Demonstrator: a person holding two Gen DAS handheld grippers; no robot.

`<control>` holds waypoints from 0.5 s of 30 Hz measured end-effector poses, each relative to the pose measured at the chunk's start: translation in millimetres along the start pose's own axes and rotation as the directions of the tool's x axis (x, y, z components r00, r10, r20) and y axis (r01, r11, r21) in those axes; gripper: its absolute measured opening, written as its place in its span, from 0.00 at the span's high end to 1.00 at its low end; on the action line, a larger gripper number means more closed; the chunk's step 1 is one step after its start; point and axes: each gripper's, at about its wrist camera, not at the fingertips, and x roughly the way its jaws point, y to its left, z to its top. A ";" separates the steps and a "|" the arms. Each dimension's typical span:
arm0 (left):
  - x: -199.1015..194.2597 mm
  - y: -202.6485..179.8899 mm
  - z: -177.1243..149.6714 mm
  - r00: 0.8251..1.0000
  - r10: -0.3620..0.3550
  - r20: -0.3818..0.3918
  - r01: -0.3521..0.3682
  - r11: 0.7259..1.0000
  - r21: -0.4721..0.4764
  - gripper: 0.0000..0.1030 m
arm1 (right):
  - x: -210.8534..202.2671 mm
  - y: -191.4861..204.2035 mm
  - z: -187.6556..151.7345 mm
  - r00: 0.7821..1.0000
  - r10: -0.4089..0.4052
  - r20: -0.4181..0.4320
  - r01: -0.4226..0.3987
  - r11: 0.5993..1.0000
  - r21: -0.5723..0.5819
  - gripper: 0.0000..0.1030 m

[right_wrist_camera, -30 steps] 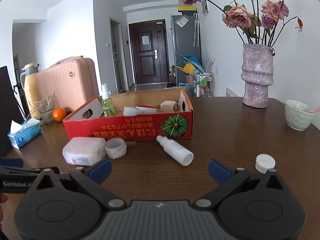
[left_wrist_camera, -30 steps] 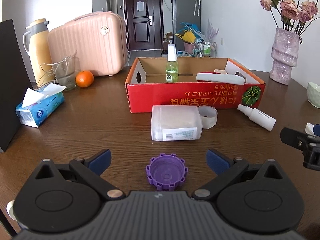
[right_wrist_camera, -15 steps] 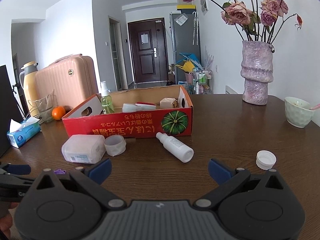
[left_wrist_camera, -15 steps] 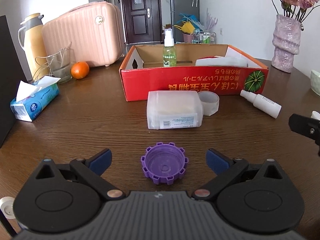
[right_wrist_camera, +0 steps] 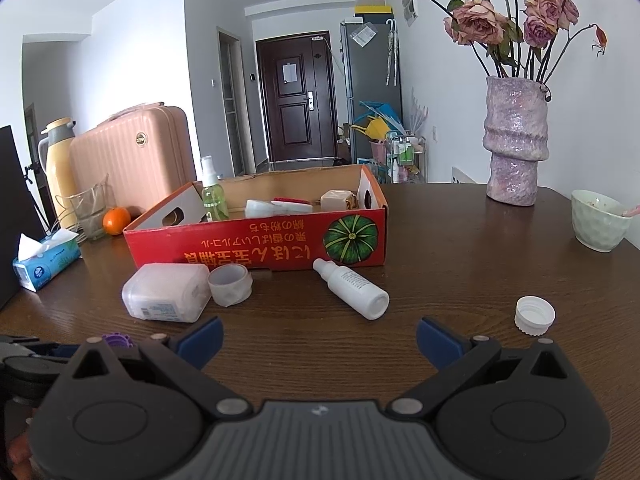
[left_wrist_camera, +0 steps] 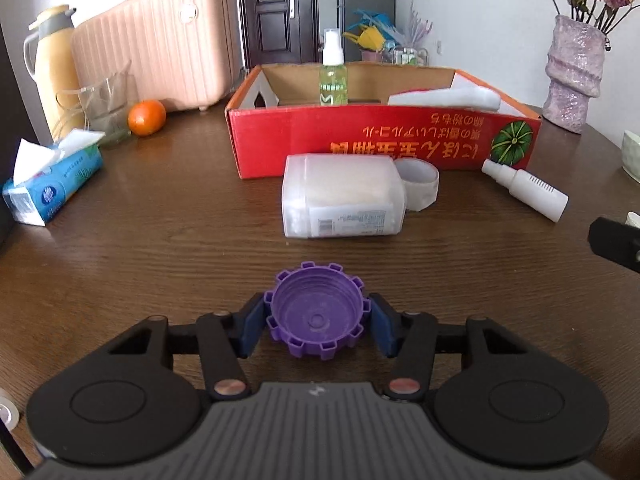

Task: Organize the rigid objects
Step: 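Grasp the purple cap with the left gripper while the right gripper approaches the grey tape roll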

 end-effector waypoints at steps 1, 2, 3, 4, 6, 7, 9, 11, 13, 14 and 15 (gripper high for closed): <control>-1.0 -0.7 0.1 1.000 -0.006 0.006 0.006 1.000 0.004 0.47 | 0.3 0.2 -0.2 1.000 0.000 -0.001 0.000 1.000 -0.001 0.00; -1.9 -1.6 -0.1 1.000 -0.006 0.010 0.005 1.000 0.008 0.47 | 0.7 0.2 -0.4 1.000 -0.001 -0.002 0.001 1.000 -0.001 0.00; -2.5 -2.3 -0.2 1.000 -0.001 0.013 0.001 1.000 0.012 0.47 | 0.9 0.4 -0.7 1.000 -0.002 -0.003 0.002 1.000 -0.002 0.00; -2.6 -2.5 0.1 1.000 -0.003 0.015 0.002 1.000 0.013 0.47 | 1.1 0.6 -0.8 1.000 -0.002 -0.003 0.002 1.000 -0.002 0.00; -4.6 -1.5 0.6 1.000 -0.003 0.023 0.002 1.000 0.010 0.47 | 1.4 0.6 -0.9 1.000 -0.002 -0.002 0.002 1.000 -0.002 0.00; -6.5 -0.9 0.8 1.000 -0.004 0.031 0.004 1.000 0.009 0.47 | 1.4 0.6 -0.8 1.000 -0.003 -0.003 0.003 1.000 -0.001 0.00; -10.0 -0.6 1.3 0.999 -0.005 0.048 0.004 1.000 0.011 0.47 | 1.7 0.6 -1.3 1.000 -0.004 -0.003 0.004 1.000 0.001 0.00; -13.8 -0.5 1.4 0.998 -0.001 0.065 0.000 1.000 0.019 0.47 | 2.2 1.0 -2.1 1.000 -0.007 -0.003 0.007 1.000 0.001 0.00; -17.8 0.4 1.3 0.996 0.000 0.084 -0.002 1.000 0.022 0.47 | 2.9 1.6 -2.7 1.000 -0.007 -0.003 0.007 1.000 0.002 0.00; -20.1 1.6 1.3 0.995 0.002 0.095 -0.004 1.000 0.022 0.47 | 3.0 2.1 -3.1 1.000 -0.005 -0.003 0.005 1.000 0.002 0.00; -22.0 2.9 1.7 0.994 0.003 0.105 -0.005 1.000 0.021 0.47 | 3.1 2.3 -3.3 1.000 -0.005 -0.002 0.005 1.000 0.002 0.00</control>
